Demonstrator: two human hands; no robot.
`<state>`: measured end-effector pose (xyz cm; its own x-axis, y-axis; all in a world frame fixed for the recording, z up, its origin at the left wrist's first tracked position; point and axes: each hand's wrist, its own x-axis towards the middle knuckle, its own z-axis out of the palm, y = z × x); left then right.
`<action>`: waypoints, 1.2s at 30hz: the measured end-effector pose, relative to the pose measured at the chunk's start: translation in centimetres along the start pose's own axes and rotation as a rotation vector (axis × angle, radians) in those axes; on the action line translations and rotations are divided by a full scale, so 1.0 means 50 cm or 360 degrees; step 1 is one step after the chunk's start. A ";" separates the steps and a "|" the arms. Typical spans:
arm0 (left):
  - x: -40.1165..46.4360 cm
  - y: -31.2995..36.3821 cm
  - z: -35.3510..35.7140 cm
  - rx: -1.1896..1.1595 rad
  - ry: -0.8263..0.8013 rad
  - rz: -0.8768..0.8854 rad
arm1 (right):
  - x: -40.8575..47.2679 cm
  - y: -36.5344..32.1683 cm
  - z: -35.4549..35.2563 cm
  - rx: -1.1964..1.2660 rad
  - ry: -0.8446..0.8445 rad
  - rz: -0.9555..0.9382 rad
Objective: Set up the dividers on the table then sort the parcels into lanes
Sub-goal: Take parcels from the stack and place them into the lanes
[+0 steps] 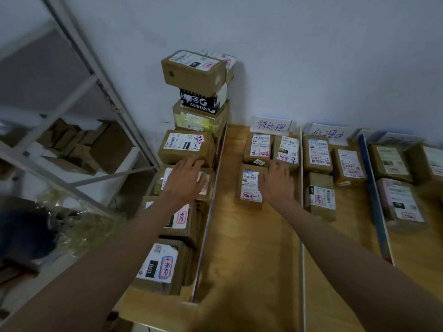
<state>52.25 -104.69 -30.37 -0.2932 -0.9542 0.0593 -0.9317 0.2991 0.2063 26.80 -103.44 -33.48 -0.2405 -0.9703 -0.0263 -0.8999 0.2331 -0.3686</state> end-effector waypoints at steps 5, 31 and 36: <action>-0.019 -0.048 -0.068 0.0107 0.0016 -0.0084 | -0.009 -0.088 -0.044 0.0031 -0.0015 -0.0125; 0.423 -0.250 -0.328 0.0017 0.0209 -0.0051 | 0.352 -0.468 -0.194 0.0288 0.0253 -0.0056; 0.459 -0.242 -0.315 -0.0121 0.0133 -0.0180 | 0.373 -0.471 -0.178 0.0493 0.0120 0.0089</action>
<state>60.17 -130.31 -16.13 -0.1654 -0.9799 0.1119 -0.9378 0.1914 0.2896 40.28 -126.46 -17.00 -0.3233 -0.9462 0.0098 -0.7337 0.2441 -0.6341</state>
